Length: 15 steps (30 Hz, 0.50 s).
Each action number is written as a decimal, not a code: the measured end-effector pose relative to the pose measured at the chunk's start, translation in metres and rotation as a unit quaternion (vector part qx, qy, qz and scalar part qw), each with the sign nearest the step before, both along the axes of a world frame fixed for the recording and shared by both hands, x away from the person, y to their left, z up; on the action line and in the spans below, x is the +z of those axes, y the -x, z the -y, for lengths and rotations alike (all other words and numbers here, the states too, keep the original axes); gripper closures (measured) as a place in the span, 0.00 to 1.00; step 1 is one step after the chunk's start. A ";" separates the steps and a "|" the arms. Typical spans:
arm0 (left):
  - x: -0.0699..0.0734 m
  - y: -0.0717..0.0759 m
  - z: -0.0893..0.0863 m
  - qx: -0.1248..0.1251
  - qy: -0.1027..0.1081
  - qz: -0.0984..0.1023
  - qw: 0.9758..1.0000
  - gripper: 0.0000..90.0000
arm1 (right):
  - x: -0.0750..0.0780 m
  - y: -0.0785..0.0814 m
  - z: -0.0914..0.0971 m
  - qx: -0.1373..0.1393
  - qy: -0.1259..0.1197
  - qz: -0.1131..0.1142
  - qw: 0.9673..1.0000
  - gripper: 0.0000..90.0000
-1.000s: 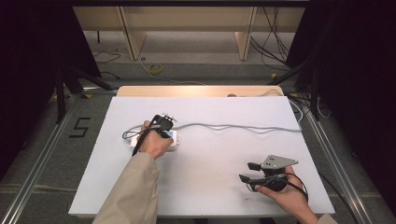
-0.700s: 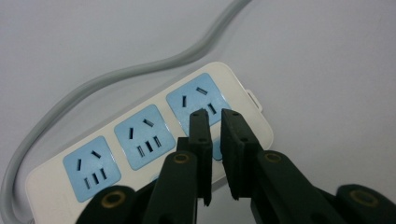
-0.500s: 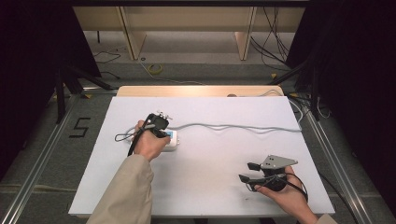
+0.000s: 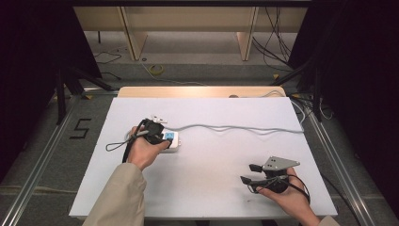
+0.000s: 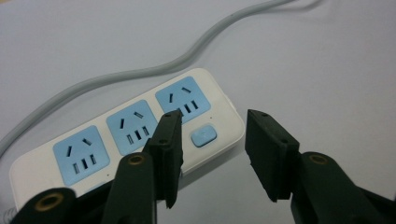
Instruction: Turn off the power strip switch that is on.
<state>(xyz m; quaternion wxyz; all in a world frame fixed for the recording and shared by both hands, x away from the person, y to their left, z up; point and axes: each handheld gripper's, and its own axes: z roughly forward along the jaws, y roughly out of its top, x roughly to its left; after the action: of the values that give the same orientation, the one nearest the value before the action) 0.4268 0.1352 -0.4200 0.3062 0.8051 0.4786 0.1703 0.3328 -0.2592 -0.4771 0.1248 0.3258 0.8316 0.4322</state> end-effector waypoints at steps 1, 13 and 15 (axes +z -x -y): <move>0.000 0.002 -0.001 -0.001 0.003 0.001 1.000 0.59 | 0.000 0.000 0.000 0.000 0.000 0.000 1.000 0.45; -0.004 0.022 -0.006 -0.009 0.016 0.036 0.999 0.38 | 0.000 0.000 -0.001 0.000 0.001 0.000 1.000 0.45; -0.007 0.024 -0.007 -0.018 0.019 0.046 0.999 0.36 | 0.000 0.000 0.000 0.000 0.001 0.000 1.000 0.45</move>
<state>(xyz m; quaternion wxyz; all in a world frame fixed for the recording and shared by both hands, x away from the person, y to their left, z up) 0.4023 0.1422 -0.4272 0.3462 0.7991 0.4522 0.1928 0.3326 -0.2587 -0.4773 0.1245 0.3256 0.8322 0.4312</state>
